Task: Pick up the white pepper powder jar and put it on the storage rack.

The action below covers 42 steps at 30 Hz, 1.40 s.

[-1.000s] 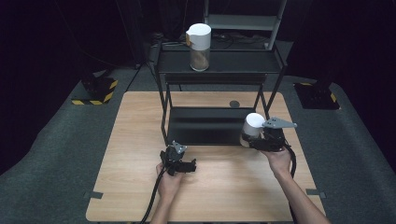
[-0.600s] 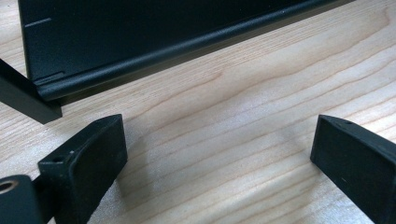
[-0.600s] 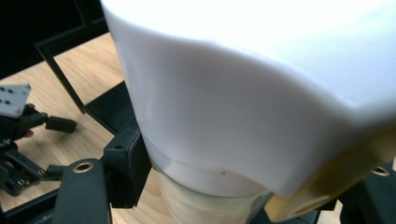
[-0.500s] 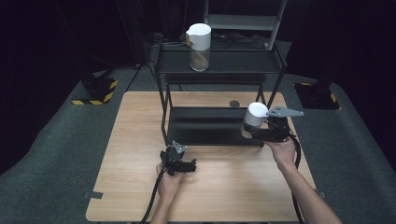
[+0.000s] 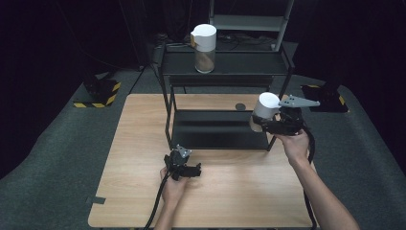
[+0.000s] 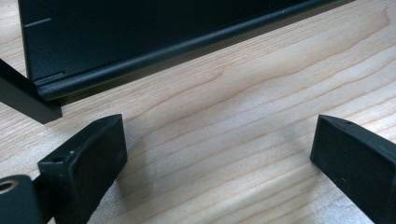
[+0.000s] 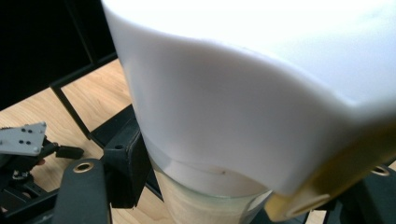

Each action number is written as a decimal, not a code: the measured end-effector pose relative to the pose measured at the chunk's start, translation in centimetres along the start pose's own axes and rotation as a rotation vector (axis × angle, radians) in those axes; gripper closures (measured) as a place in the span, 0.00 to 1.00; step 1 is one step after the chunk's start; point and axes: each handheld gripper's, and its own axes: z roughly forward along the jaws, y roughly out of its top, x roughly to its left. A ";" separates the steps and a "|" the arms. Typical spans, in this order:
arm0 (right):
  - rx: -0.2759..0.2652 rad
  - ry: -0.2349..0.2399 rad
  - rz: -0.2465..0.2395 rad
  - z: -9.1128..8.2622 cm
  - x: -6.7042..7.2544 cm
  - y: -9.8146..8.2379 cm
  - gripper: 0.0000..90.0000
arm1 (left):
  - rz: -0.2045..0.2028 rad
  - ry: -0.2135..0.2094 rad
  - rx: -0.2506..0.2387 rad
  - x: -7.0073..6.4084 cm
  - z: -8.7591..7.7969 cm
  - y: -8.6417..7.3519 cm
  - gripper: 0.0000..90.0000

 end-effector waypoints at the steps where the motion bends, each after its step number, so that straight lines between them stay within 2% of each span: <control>1: 0.000 0.001 -0.004 -0.1 0.0 0.3 0.34 | -0.001 -0.001 0.000 0.0 0.0 0.0 0.04; 7: -0.004 0.025 -0.014 -0.8 -0.5 2.0 0.34 | -0.001 -0.001 0.000 0.0 0.0 0.0 0.04; 26: -0.006 0.070 -0.072 -2.4 -0.7 7.0 0.34 | -0.001 -0.001 0.000 0.0 0.0 0.0 0.04; 42: -0.012 0.093 -0.078 -3.6 -1.1 11.5 0.34 | 0.001 0.000 0.000 0.0 0.0 0.0 0.04</control>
